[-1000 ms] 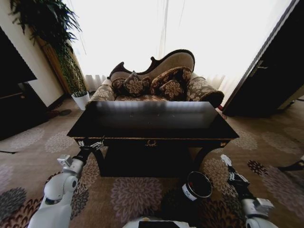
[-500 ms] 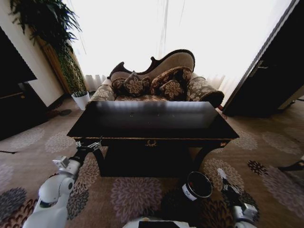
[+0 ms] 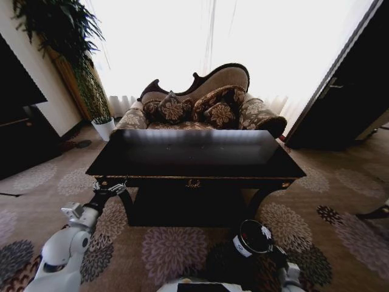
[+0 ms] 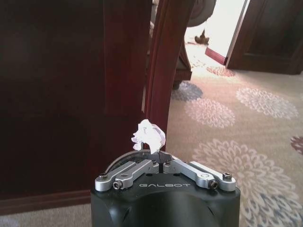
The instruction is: Move to the front of the table and place the trash on the table into the trash bin.
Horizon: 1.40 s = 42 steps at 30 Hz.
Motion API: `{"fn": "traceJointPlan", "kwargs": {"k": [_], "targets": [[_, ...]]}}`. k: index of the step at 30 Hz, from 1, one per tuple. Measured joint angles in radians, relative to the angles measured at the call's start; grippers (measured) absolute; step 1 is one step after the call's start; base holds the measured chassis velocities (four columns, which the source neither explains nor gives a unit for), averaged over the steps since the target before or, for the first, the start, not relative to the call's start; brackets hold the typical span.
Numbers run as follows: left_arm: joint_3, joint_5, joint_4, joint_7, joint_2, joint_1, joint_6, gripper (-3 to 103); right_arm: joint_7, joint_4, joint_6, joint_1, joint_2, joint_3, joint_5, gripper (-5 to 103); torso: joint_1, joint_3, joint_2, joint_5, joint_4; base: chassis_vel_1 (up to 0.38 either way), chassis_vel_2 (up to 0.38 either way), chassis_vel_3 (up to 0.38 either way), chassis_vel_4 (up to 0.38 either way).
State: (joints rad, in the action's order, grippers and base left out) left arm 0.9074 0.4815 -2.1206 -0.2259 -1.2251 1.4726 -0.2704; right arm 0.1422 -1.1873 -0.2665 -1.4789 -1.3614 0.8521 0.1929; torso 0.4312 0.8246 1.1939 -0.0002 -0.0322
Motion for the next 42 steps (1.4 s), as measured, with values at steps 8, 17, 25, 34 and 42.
{"fn": "traceJointPlan", "kwargs": {"k": [8, 17, 25, 34, 42], "targets": [[0.003, -0.001, 0.001, 0.0, -0.001, 0.007, 0.0, 100, -0.03, 0.121, 0.007, 0.065, 0.013, -0.05, 0.009, 0, 0.0, 0.0, 0.0, 0.0, 0.0, 0.0, 0.0, 0.0, 0.0], [0.018, -0.002, 0.002, 0.0, -0.005, 0.014, 0.0, 100, -0.053, 0.134, 0.016, 0.089, 0.025, -0.118, 0.037, 0, 0.0, 0.0, 0.0, 0.0001, -0.0001, 0.0, 0.0, 0.0, 0.0], [0.027, -0.003, -0.001, -0.001, -0.012, 0.022, 0.0, 100, -0.1, 0.133, 0.021, 0.119, 0.045, -0.154, 0.094, 0, 0.0, 0.0, 0.0, 0.0, 0.0, 0.0, 0.0, 0.0, 0.0], [0.027, -0.006, -0.003, -0.002, -0.022, 0.023, 0.0, 100, -0.112, 0.126, 0.021, 0.122, 0.059, -0.163, 0.117, 20, 0.0, 0.0, 0.0, 0.0, -0.0001, 0.0, 0.0, 0.0, 0.0], [0.024, -0.009, -0.005, -0.003, -0.032, 0.022, 0.0, 100, -0.108, 0.09, 0.022, 0.115, 0.066, -0.17, 0.138, 47, 0.0, 0.0, 0.0, 0.0001, 0.0, 0.0, 0.0, 0.0, 0.0]]}}
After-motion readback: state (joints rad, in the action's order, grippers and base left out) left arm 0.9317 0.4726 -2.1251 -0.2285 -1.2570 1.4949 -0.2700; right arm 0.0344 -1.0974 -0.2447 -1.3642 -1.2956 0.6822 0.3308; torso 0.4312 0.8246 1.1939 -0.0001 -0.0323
